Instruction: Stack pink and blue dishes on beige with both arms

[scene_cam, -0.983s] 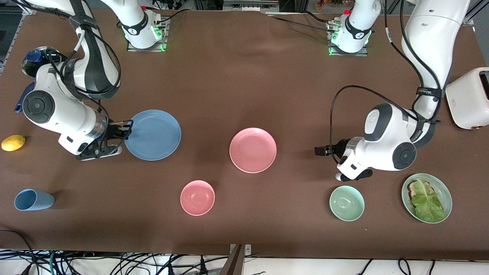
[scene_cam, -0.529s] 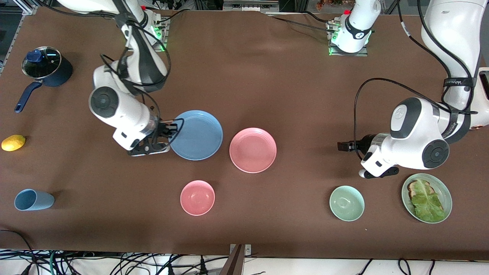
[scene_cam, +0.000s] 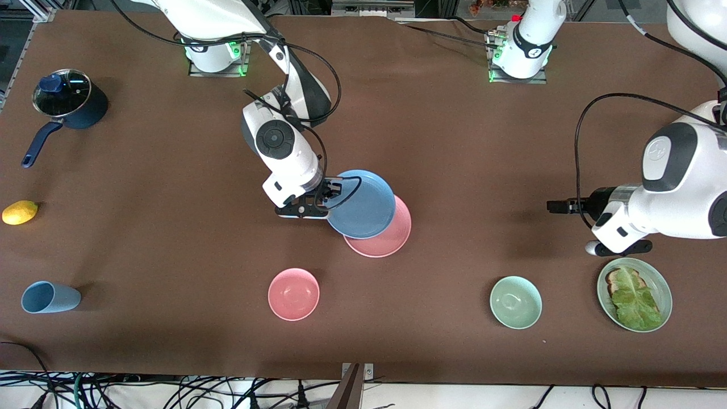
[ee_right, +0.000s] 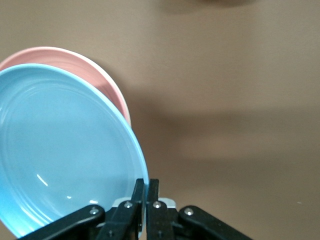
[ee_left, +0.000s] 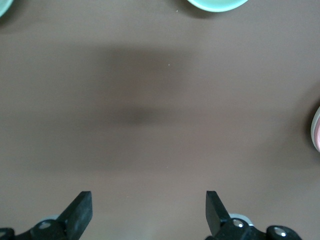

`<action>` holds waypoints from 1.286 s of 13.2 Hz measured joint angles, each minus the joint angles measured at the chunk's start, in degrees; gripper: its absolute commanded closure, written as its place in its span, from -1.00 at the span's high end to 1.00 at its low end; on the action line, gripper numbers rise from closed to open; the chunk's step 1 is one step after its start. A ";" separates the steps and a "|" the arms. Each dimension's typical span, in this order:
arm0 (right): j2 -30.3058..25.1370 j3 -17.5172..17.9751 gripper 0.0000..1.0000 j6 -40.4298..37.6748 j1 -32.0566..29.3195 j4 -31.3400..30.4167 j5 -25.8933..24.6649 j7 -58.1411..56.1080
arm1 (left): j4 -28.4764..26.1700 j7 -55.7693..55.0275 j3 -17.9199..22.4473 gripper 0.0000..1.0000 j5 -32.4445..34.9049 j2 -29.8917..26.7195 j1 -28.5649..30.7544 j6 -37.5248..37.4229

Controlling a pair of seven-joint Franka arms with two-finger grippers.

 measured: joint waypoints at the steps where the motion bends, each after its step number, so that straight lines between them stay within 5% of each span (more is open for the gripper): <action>1: 0.49 0.00 -1.00 0.97 0.40 0.10 0.00 1.16 | 0.07 0.17 -0.10 1.00 1.26 -1.15 0.00 -0.70; 5: 2.90 -0.01 -1.00 3.77 1.33 0.72 0.00 3.80 | 0.13 4.94 1.21 1.00 2.99 -7.26 -0.61 -4.78; 12: 5.59 -0.13 -1.00 7.13 1.90 1.66 0.00 4.36 | -0.60 14.70 17.39 1.00 -1.33 -16.29 -11.38 -8.95; 17: 6.71 -0.33 -1.00 8.17 1.89 4.02 0.00 4.36 | -0.94 14.67 19.43 1.00 -1.32 -21.10 -15.05 -9.22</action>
